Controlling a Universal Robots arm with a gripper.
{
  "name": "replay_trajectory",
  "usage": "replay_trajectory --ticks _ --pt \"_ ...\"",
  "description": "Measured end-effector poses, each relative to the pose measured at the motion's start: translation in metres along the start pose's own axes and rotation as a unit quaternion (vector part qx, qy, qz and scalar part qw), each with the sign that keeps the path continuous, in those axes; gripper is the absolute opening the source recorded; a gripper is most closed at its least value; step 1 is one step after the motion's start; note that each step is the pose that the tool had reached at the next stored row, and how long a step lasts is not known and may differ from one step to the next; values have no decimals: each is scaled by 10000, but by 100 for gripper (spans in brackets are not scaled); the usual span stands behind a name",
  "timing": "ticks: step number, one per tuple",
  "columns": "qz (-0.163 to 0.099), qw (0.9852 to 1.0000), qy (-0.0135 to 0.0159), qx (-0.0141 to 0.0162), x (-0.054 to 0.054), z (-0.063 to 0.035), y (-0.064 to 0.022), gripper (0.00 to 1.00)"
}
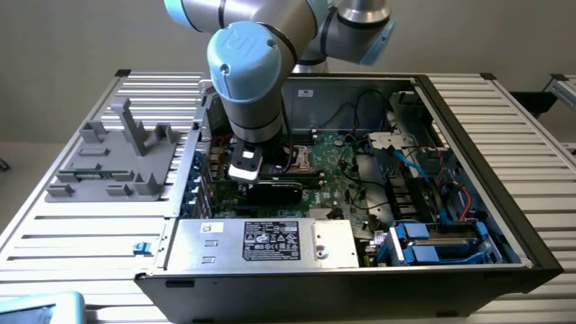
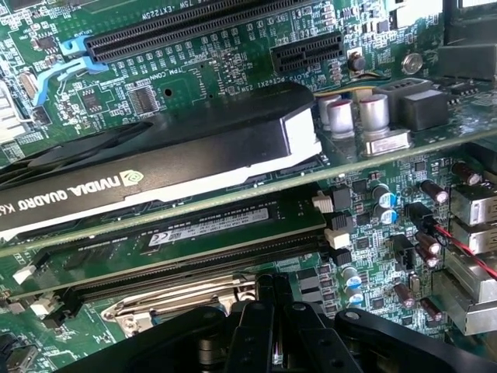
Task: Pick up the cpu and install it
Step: 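Install the second cpu locking lever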
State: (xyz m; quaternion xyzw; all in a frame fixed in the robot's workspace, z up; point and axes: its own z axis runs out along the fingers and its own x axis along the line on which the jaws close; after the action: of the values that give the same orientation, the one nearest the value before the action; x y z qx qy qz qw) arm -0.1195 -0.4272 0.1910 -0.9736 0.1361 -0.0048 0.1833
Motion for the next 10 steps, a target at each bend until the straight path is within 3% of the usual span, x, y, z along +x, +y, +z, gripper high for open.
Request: replay_trajectory --ticks 5,10 --pt "-18 10000 49 14 -12 11 8 11" --pt "-22 10000 58 17 -34 9 19 11"
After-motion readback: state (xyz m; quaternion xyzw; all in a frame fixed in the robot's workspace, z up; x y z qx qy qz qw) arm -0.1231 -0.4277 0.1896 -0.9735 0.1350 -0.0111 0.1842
